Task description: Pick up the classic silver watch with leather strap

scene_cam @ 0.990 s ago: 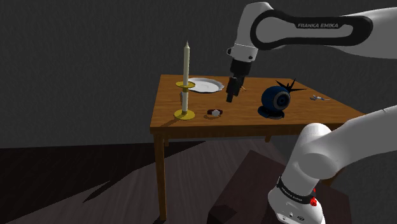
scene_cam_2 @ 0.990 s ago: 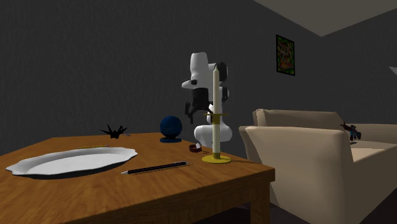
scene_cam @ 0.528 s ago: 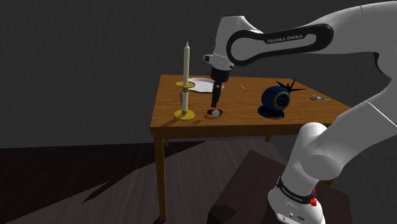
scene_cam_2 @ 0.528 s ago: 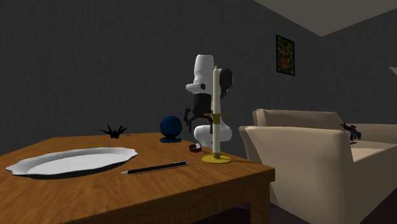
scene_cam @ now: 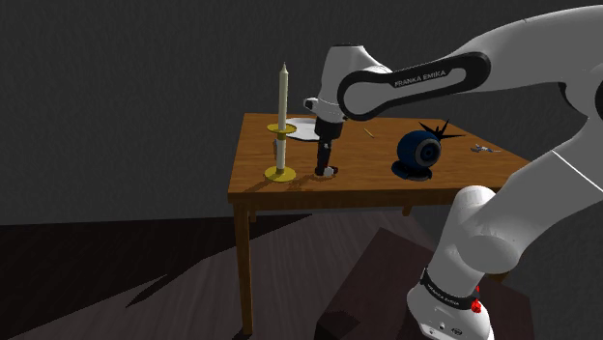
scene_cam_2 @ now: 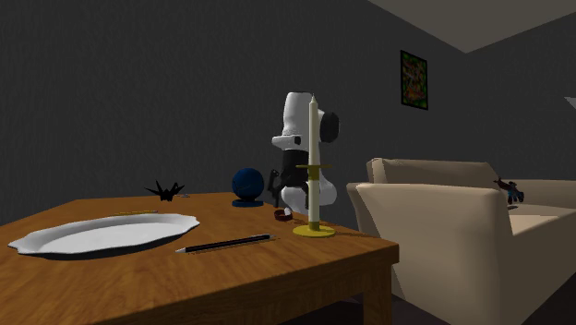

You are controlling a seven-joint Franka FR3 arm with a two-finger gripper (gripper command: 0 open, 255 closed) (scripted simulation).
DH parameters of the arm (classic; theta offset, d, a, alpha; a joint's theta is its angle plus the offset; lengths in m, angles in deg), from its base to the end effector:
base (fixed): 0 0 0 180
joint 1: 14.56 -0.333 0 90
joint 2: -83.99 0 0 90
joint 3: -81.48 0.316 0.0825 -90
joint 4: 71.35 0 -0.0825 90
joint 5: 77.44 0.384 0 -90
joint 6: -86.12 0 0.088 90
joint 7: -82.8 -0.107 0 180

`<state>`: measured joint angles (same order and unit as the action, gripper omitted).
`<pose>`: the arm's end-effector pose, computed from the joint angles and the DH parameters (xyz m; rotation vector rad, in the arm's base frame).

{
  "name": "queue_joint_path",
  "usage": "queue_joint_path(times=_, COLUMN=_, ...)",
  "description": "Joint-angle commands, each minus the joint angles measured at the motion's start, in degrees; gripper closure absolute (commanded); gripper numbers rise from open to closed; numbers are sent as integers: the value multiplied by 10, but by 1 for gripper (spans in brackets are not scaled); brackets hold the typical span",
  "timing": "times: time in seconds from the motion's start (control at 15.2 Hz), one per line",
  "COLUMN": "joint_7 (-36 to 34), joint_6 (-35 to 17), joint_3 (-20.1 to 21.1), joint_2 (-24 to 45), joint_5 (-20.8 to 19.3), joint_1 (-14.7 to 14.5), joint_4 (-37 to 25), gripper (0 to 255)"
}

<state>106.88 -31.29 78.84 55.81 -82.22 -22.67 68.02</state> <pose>0.4093 0.0334 0.4916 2.9499 0.8394 0.1511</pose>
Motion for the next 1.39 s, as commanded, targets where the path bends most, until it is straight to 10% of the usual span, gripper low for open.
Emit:
queue_joint_path(times=0.0, joint_7=0, joint_6=-6, joint_3=0, joint_2=1, joint_5=0, joint_1=0, joint_4=4, gripper=0)
queue_joint_path(times=0.07, joint_7=0, joint_6=-6, joint_3=0, joint_2=1, joint_5=0, joint_1=0, joint_4=5, gripper=255)
queue_joint_path(times=1.32, joint_7=4, joint_6=73, joint_3=2, joint_2=-9, joint_5=3, joint_1=-1, joint_4=-65, gripper=255)
